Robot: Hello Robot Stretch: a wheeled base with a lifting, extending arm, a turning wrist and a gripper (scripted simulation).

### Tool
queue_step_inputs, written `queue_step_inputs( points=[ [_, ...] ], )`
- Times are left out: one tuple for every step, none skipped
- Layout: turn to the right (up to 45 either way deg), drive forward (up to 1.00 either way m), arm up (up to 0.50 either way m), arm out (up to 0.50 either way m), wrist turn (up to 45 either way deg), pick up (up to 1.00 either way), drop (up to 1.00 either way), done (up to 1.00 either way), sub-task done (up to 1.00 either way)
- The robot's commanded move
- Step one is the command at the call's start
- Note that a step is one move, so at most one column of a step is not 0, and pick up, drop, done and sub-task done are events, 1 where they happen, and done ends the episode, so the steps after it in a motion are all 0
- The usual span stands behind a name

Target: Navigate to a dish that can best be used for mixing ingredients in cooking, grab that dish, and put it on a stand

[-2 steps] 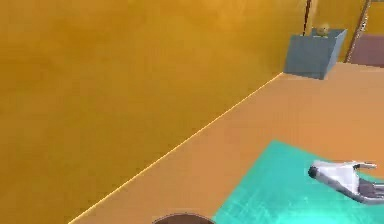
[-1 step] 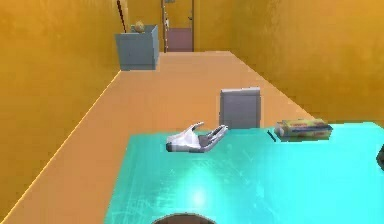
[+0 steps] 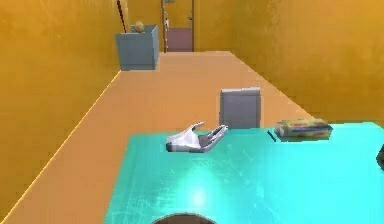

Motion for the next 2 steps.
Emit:
queue_step_inputs(
  points=[
    [45.0,0.00,0.00,0.00,0.0,0.00,0.00,0.00,0.00],
    [39.0,0.00,0.00,0.00,0.0,0.00,0.00,0.00,0.00]
  ],
)
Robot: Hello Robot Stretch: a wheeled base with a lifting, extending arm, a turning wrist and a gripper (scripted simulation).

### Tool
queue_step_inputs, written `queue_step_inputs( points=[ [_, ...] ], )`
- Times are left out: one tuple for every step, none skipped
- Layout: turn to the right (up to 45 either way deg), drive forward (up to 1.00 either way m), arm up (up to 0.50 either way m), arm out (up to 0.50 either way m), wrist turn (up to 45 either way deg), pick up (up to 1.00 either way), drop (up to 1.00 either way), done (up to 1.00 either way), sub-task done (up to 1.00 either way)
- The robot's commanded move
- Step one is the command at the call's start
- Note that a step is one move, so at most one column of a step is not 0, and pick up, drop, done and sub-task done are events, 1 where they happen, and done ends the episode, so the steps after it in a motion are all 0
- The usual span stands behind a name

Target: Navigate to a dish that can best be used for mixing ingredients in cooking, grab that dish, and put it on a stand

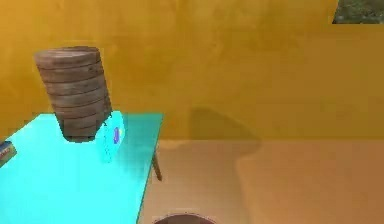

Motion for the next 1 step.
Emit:
queue_step_inputs(
  points=[
    [0.0,1.00,0.00,0.00,0.0,0.00,0.00,0.00,0.00]
  ],
)
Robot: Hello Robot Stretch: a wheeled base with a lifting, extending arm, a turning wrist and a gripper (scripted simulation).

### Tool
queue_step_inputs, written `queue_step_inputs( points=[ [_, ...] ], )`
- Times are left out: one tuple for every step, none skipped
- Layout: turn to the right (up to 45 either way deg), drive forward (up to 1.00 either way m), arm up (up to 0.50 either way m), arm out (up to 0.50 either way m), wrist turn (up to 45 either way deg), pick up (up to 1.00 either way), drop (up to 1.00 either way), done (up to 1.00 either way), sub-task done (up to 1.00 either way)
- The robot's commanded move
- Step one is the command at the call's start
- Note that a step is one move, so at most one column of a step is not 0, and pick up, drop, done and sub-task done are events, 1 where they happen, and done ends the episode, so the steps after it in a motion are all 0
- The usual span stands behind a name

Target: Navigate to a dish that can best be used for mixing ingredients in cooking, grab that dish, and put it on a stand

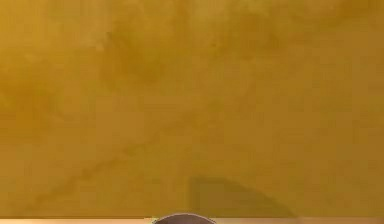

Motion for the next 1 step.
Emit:
queue_step_inputs(
  points=[
    [0.0,0.55,0.00,0.00,0.0,0.00,0.00,0.00,0.00]
  ],
)
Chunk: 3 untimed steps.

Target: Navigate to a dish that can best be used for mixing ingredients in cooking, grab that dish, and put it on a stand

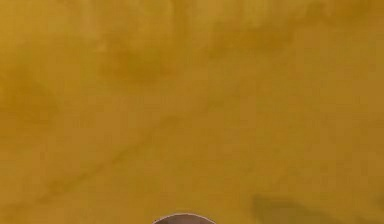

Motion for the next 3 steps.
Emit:
queue_step_inputs(
  points=[
    [-30.0,0.00,0.00,0.00,0.0,0.00,0.00,0.00,0.00],
    [0.0,0.20,0.00,0.00,0.0,0.00,0.00,0.00,0.00],
    [-45.0,0.00,0.00,0.00,0.0,0.00,0.00,0.00,0.00]
  ],
)
